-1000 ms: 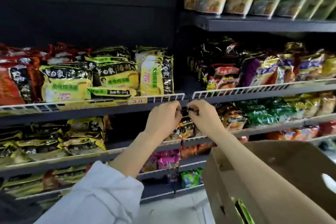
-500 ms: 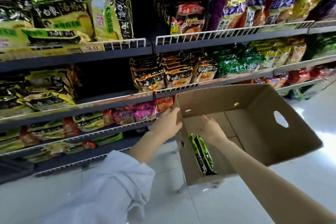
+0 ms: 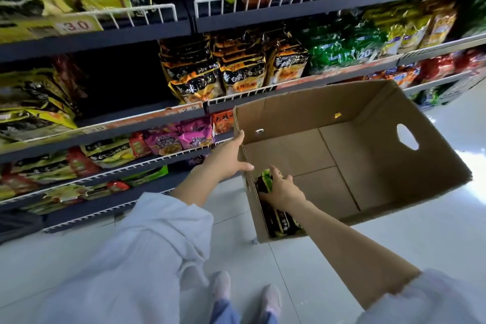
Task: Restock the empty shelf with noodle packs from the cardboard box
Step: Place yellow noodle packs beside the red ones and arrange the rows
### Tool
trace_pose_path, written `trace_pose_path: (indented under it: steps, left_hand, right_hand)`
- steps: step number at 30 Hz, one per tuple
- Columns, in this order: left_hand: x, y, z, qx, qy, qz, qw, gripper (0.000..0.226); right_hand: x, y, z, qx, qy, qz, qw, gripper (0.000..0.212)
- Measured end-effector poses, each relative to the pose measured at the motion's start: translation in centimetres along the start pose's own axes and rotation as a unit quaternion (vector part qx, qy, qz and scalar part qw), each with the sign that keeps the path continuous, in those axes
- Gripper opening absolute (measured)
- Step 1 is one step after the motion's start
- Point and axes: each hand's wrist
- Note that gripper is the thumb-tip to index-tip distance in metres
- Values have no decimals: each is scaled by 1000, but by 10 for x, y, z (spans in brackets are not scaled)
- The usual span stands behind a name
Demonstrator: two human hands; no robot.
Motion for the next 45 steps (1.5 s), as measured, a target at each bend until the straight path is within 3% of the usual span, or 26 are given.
trace_pose_path:
  steps: [3,9,13,17,21,25,29,32,36,39,42,45]
  left_hand:
    - [4,-3,-4,-18,-10,-11,1000,99]
    - [2,4,6,65,7,0,998,93]
    - [1,4,15,49,2,2,999,91]
    - [-1,2,21,26,-15,9,1000,88]
    - [-3,-7,23,9,-14,61,998,67]
    - [-2,-33,29,1,6,94,996,53]
    - [9,-79,44,31,78,117,990,55]
    - [32,-124,52,118,150,144,971,72]
    - [65,-189,48,227,172,168,944,87]
    - [88,-228,34,294,198,142,924,94]
    - [101,-260,18,298,228,177,910,70]
    - [111,-293,-4,284,207,250,902,76]
  right_hand:
    - [-1,-3,3,3,24,3,1000,82]
    - [-6,-10,6,-30,31,19,999,78]
    - [-5,-13,11,-44,12,10,999,86]
    - [-1,-14,13,-38,-5,36,999,78]
    - [18,-32,11,-45,-7,111,993,70]
    - [52,-77,-10,-79,-48,219,971,84]
    - [100,-124,-59,-78,-101,331,935,93]
    - [132,-149,-101,-112,-178,380,901,95]
    - [159,-173,-153,-276,-257,340,861,77]
    - [155,-186,-188,-334,-307,302,839,71]
    - [144,-198,-231,-372,-365,242,819,80]
    - [134,-207,-279,-354,-406,209,816,99]
Point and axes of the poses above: each hand's wrist, its own x-axis away from the middle knuckle, its own y-axis out of the palm, z = x × y, and after that the axes turned 15 degrees about -z, right-handed
